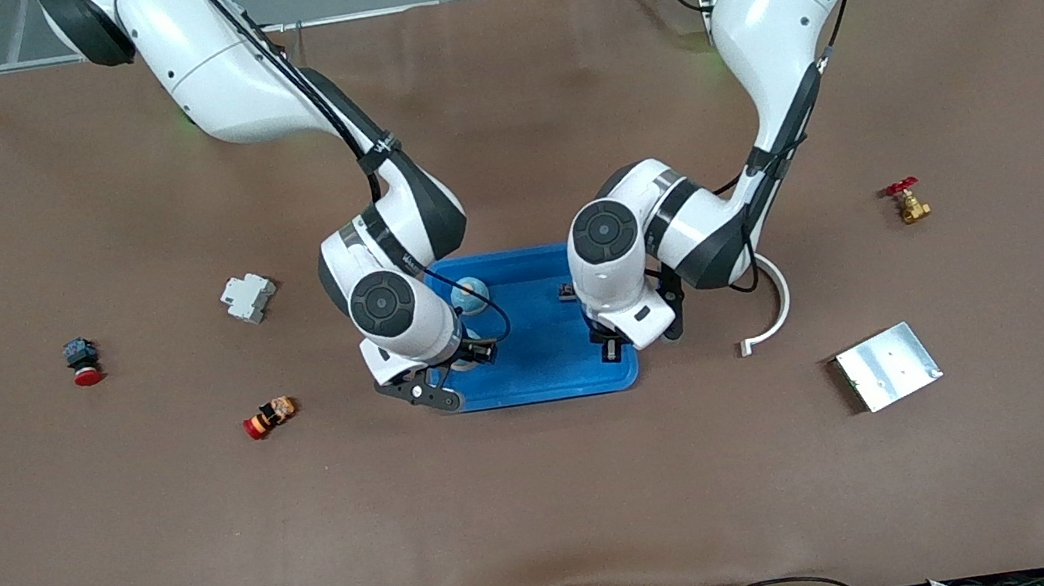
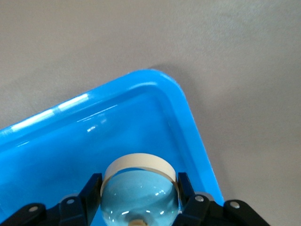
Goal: Place electrolytic capacitor and blue bell in tray
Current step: 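Carry the capacitor and bell into the tray and lower them, then open the right gripper and retract it while the left gripper releases the capacitor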
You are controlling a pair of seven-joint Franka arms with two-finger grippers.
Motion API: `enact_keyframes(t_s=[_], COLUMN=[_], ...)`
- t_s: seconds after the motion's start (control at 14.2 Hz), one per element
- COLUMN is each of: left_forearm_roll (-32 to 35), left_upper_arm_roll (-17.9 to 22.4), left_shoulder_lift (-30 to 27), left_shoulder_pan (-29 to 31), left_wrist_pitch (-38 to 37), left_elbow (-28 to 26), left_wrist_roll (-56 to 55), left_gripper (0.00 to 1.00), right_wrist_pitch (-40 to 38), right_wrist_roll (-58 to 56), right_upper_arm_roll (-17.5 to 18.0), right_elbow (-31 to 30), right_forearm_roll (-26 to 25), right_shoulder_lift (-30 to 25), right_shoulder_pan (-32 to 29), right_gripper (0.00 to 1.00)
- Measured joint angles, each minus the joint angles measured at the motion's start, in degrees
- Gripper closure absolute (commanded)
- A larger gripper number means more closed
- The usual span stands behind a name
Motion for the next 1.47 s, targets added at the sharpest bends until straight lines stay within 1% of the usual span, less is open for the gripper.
enact_keyframes(t_s=[0.21, 0.42, 0.49, 0.56, 0.63, 0.7, 0.77, 0.91, 1.26, 1.47], left_forearm_roll=[0.0, 0.0, 0.0, 0.0, 0.0, 0.0, 0.0, 0.0, 0.0, 0.0], left_upper_arm_roll=[0.7, 3.4, 3.9, 4.3, 4.4, 4.4, 4.4, 4.4, 4.7, 5.5], left_shoulder_lift=[1.2, 2.7, 3.4, 4.0, 4.7, 5.2, 5.6, 6.3, 7.8, 8.4], left_shoulder_pan=[-1.2, -4.7, -5.7, -6.4, -6.9, -7.1, -7.2, -7.3, -8.4, -9.2], left_wrist_pitch=[-0.2, -0.4, -0.4, -0.4, -0.4, -0.4, -0.4, -0.4, -0.3, 0.0], left_elbow=[1.6, 3.4, 4.1, 4.6, 5.2, 5.6, 5.9, 6.5, 8.0, 8.4], left_wrist_roll=[-1.7, -3.6, -4.3, -4.7, -5.1, -5.3, -5.3, -5.4, -6.1, -6.2], left_gripper=[1.00, 1.00, 1.00, 1.00, 1.00, 1.00, 1.00, 1.00, 1.00, 1.00], right_wrist_pitch=[0.0, 0.1, 0.5, 0.9, 1.1, 1.2, 1.2, 1.3, 1.2, -2.8], right_wrist_roll=[0.1, 0.1, 0.1, 0.1, 0.1, 0.1, 0.1, 0.2, 0.3, 0.1], right_upper_arm_roll=[0.0, 0.0, -0.1, -0.1, -0.1, -0.1, -0.1, -0.1, -1.0, -1.5], right_elbow=[0.0, 0.0, 0.0, 0.0, 0.0, 0.0, 0.1, 0.3, 1.2, 2.1], right_forearm_roll=[0.2, 0.2, 0.2, 0.3, 0.7, 1.8, 2.7, 3.6, 3.6, 3.6], right_shoulder_lift=[0.6, 1.6, 2.0, 2.3, 2.5, 2.6, 2.6, 2.6, 2.3, 0.0], right_shoulder_pan=[0.4, 0.4, 0.4, 0.4, 0.4, 0.4, 0.4, 0.4, -0.2, -2.8], right_gripper=[1.00, 0.99, 0.87, 0.78, 0.65, 0.20, 0.12, 0.00, 0.00, 0.00])
